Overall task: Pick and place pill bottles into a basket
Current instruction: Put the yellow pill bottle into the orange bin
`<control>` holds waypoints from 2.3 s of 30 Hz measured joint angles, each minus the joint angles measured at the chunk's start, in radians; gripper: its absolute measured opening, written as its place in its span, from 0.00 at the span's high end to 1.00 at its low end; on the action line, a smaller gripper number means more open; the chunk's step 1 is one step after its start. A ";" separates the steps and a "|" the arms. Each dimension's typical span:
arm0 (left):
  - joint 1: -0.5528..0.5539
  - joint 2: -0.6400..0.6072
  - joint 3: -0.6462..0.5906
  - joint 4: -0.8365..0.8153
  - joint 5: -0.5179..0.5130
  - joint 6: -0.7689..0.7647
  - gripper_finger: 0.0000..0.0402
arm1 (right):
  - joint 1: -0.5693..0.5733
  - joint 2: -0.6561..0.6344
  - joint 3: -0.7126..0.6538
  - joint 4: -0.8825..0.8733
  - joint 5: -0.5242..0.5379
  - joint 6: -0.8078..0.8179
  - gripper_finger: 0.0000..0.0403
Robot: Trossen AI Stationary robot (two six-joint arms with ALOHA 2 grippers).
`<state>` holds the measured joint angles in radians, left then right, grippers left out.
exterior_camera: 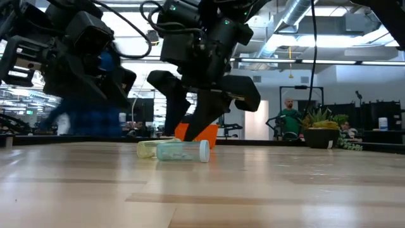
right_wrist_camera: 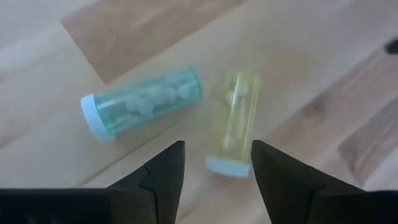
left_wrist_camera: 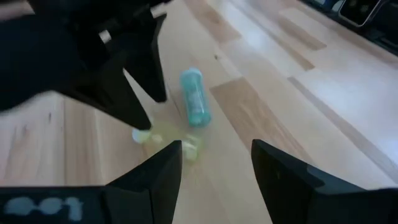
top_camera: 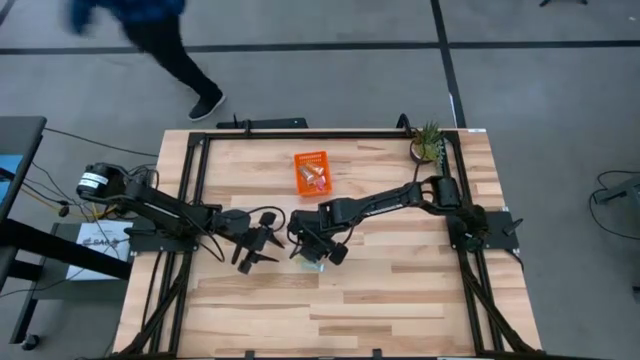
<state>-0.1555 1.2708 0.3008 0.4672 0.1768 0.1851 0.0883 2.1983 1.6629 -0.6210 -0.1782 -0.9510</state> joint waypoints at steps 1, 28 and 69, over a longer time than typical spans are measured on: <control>0.000 -0.013 0.000 -0.007 0.000 0.010 0.54 | -0.002 0.000 0.000 0.004 -0.011 0.000 0.56; 0.000 -0.189 0.000 -0.215 -0.061 0.007 0.54 | -0.051 0.060 -0.001 0.061 -0.193 0.024 0.55; 0.000 -0.194 -0.001 -0.217 -0.060 -0.007 0.54 | -0.104 0.017 0.002 -0.004 -0.038 0.096 0.72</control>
<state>-0.1558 1.0771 0.2996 0.2502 0.1165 0.1780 -0.0159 2.2150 1.6645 -0.6253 -0.2163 -0.8546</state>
